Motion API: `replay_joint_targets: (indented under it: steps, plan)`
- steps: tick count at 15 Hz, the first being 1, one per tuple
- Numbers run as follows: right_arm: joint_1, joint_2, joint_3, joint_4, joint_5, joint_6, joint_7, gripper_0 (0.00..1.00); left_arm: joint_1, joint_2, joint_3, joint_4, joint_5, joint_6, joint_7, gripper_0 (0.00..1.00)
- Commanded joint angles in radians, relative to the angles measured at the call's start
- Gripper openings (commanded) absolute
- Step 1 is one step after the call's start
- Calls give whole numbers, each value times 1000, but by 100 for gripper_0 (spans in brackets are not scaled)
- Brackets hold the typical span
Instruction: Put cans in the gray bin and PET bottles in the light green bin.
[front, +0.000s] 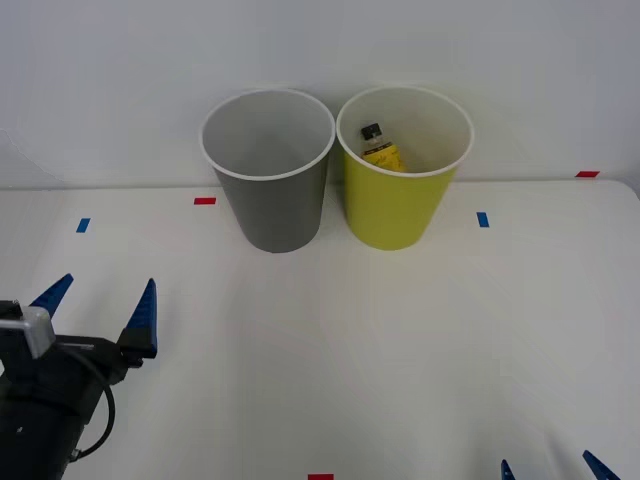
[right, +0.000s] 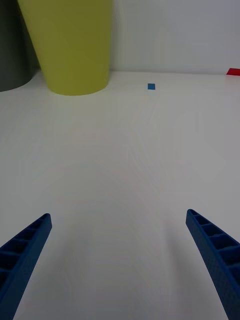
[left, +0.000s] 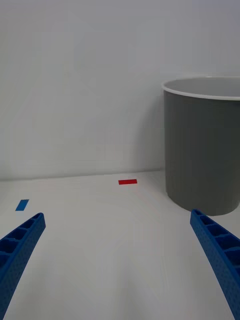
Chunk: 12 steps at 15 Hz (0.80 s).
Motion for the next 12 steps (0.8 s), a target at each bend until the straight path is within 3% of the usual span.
replay_joint_targets:
  steps: [1,5,9,12]
  plan:
    - [0,0,0,0,0,0,0,93,115,2,-48,23,-30,-100,15,100]
    - [0,0,0,0,0,0,0,93,189,2,-96,49,-130,-164,55,100]
    - [0,0,0,0,0,0,0,93,198,14,-151,195,-154,-316,76,100]
    - [0,0,0,0,0,0,0,93,260,22,-173,227,-160,-351,78,100]
